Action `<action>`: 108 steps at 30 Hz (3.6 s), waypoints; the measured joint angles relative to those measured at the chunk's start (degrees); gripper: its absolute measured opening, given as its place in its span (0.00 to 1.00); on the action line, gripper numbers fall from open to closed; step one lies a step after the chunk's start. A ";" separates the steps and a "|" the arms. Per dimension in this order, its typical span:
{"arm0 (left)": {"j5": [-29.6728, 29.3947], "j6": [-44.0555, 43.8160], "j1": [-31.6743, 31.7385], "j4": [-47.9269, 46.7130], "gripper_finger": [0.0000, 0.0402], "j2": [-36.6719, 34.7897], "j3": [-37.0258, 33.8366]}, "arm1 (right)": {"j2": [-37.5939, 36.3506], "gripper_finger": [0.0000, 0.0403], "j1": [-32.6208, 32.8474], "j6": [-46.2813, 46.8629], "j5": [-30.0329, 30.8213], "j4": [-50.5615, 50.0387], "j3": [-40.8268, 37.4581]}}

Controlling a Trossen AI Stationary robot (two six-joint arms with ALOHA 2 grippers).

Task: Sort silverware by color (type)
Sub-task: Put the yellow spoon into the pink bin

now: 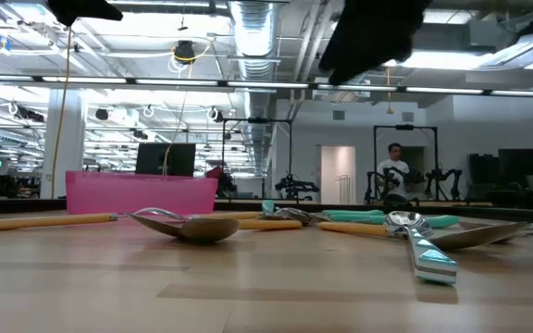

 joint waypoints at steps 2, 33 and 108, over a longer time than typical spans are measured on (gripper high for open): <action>0.00 0.00 0.00 -0.02 0.56 0.00 0.00 | 2.30 0.54 -0.29 1.39 -0.66 -0.33 0.04; -0.02 -1.18 -0.02 0.07 0.56 0.00 0.00 | 12.74 0.54 -0.22 14.32 -5.44 -5.90 0.09; 0.00 -2.40 -0.01 -0.39 0.56 0.51 -0.02 | 19.12 0.54 1.11 15.26 1.75 18.26 -11.87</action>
